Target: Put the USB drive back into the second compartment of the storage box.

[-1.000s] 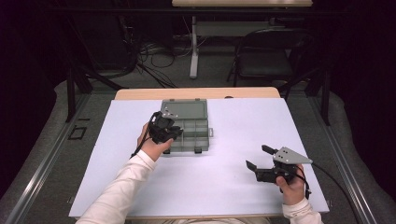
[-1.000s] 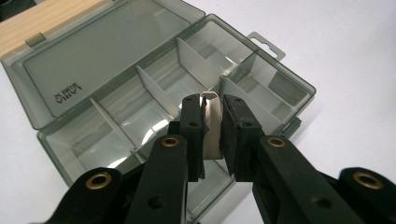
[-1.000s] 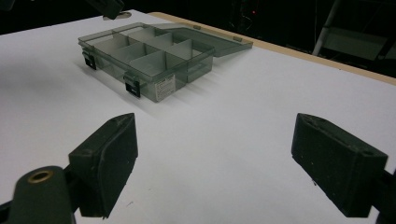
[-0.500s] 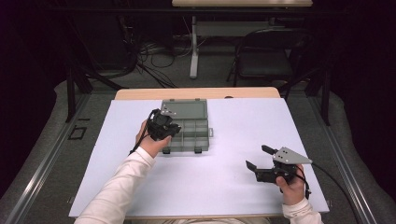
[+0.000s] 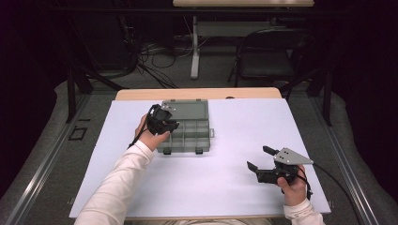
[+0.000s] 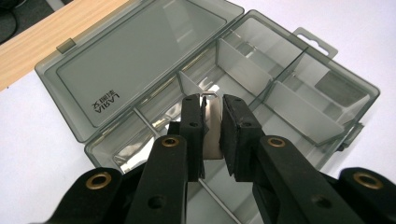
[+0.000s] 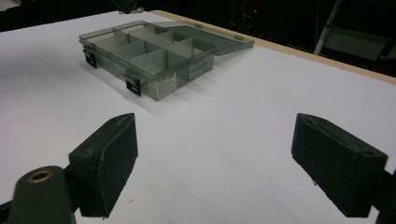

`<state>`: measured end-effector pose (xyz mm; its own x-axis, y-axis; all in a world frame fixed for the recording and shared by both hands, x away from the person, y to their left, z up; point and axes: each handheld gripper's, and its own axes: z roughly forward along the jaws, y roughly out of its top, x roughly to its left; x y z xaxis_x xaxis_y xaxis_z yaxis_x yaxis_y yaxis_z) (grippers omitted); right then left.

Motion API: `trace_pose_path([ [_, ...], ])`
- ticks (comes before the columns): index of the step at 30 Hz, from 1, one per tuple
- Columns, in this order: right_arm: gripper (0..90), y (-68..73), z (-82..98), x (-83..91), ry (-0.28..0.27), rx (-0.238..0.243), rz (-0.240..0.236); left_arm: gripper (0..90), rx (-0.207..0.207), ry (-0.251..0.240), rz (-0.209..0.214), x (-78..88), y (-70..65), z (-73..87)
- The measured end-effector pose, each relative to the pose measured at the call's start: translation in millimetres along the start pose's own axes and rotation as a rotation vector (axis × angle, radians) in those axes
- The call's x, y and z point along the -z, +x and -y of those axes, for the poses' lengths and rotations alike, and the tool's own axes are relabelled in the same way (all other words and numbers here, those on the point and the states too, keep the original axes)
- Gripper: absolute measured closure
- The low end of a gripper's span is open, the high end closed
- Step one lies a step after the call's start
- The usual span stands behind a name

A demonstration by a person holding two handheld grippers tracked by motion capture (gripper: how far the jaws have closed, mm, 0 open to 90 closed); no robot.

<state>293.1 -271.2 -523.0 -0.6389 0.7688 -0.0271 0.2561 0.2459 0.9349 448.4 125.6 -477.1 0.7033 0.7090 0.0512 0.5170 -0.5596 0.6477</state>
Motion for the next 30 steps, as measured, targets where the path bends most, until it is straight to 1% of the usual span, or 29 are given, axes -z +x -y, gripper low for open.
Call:
trace_pose_path([
  [8, 14.3, 0.1, 0.1, -0.4, -0.002, 0.0, 0.0, 79.1, -0.012, 0.014, -0.015, -12.2, 6.0, 0.9],
  [15, 14.3, 0.0, 0.1, -0.1, 0.001, 0.001, -0.002, 79.1, -0.011, 0.017, -0.007, -19.0, 6.9, 1.2],
  [16, 14.3, 0.1, 0.1, -0.2, 0.0, 0.001, -0.001, 79.0, -0.021, 0.02, -0.002, -21.0, 7.0, 1.2],
  [19, 14.3, 0.1, 0.1, -0.4, 0.002, -0.001, -0.003, 79.1, -0.024, 0.017, 0.001, -23.4, 7.8, 1.2],
  [23, 14.3, 0.5, 0.2, -0.6, 0.005, 0.0, -0.001, 79.0, -0.025, 0.013, -0.004, -27.3, 9.2, 1.1],
  [30, 14.3, 0.1, 0.1, -0.5, 0.005, 0.0, -0.004, 79.1, -0.023, 0.025, 0.0, -32.6, 11.7, 2.7],
])
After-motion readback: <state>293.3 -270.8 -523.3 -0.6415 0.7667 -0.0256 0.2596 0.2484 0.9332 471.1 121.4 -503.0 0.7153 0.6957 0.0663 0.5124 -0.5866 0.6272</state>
